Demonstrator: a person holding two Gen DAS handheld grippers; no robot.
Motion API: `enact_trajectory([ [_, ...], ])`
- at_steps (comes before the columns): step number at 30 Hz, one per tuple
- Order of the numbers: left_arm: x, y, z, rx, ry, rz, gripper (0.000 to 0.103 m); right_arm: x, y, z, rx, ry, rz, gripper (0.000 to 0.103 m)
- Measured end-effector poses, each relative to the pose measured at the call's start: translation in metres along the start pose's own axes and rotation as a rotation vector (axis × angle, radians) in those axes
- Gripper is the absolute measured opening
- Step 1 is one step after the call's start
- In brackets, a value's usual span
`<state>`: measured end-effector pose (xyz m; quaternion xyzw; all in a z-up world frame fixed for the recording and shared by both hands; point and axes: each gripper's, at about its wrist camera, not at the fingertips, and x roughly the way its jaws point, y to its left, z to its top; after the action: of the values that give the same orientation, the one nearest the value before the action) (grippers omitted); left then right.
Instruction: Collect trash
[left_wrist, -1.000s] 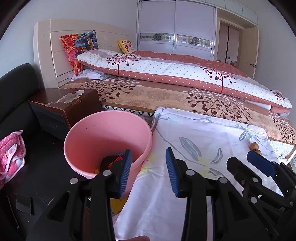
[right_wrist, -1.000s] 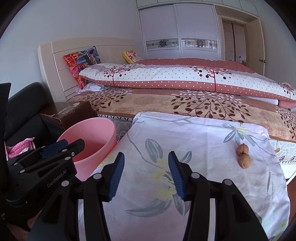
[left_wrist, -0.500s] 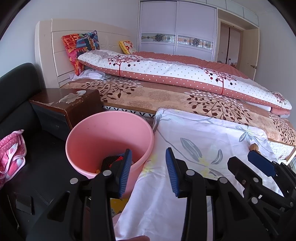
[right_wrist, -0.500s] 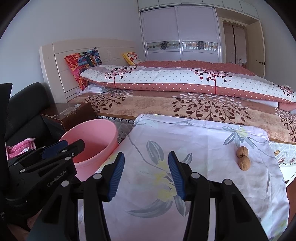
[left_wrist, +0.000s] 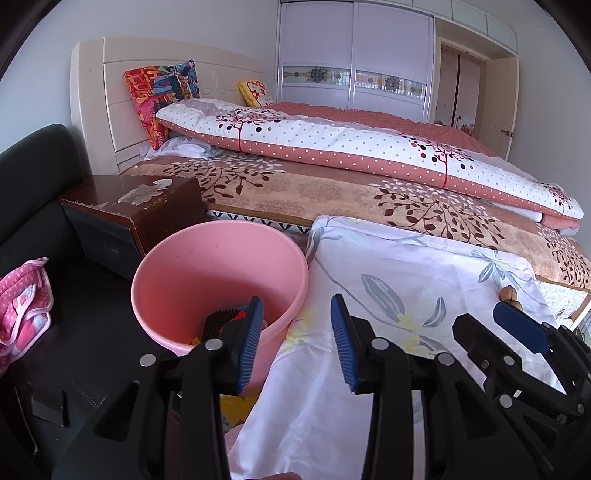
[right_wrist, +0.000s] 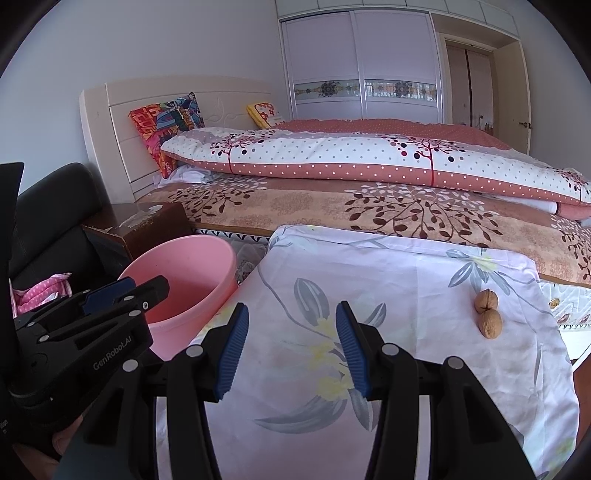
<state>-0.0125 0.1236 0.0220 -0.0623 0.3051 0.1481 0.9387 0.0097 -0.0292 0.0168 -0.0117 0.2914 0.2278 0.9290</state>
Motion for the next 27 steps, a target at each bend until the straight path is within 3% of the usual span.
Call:
enact_trajectory([
  [27, 0.0058, -0.0002, -0.0057, 0.007, 0.019, -0.006, 0.038, 0.0062, -0.0001, -0.005, 0.005, 0.02, 0.002, 0.049],
])
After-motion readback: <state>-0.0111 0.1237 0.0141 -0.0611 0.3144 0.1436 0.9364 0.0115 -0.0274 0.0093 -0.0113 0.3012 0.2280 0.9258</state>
